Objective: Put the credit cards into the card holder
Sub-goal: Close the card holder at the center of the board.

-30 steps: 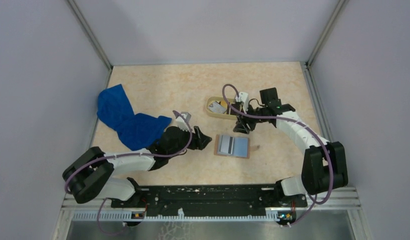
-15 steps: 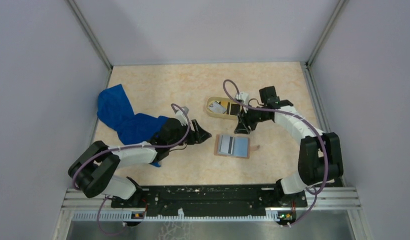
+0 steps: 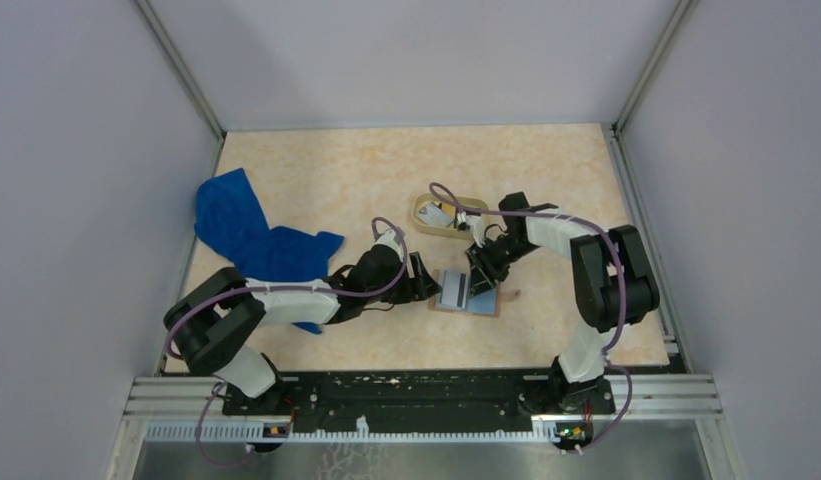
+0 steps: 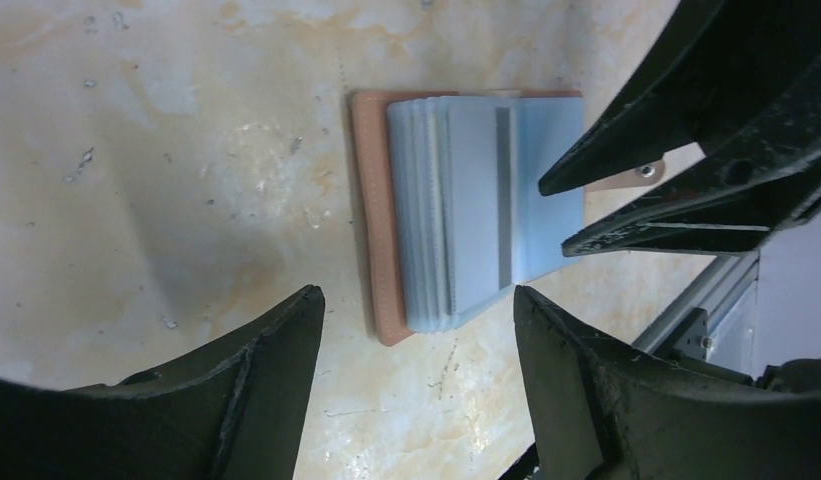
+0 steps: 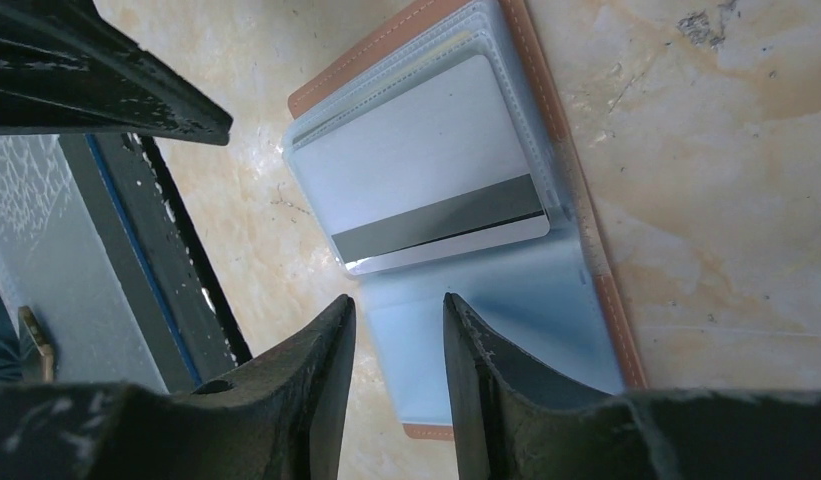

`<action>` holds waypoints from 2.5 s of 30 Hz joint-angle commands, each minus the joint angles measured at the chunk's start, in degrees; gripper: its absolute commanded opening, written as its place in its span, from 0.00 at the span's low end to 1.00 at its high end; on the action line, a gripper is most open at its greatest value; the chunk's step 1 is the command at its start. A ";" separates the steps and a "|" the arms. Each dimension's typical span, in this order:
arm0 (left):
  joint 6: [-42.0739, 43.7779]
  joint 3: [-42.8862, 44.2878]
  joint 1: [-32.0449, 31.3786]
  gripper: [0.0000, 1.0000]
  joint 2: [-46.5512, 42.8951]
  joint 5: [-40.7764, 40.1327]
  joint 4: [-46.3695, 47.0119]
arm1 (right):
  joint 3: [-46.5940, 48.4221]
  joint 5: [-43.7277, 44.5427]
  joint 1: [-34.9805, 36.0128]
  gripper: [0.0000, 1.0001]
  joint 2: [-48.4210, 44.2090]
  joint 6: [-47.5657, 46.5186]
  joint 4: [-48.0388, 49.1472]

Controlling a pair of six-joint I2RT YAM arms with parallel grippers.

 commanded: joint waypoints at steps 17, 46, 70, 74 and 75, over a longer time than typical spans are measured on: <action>-3.98 0.86 -0.07 0.72 7.89 3.94 2.65 | 1.80 -3.61 -1.24 0.33 4.75 7.65 5.52; -2.78 -2.29 1.60 0.68 7.96 11.33 13.12 | 2.20 -2.13 -1.66 0.30 8.13 5.80 3.17; -7.60 -3.55 1.60 0.58 11.59 15.62 28.18 | 2.91 -6.92 -1.66 0.30 8.56 3.73 0.25; -6.91 -1.11 1.40 0.57 13.52 14.59 25.02 | 2.87 -7.28 -1.67 0.30 8.58 3.70 0.18; -6.42 -0.44 1.16 0.56 13.61 13.90 23.58 | 3.02 -7.39 -1.68 0.30 8.61 3.69 0.18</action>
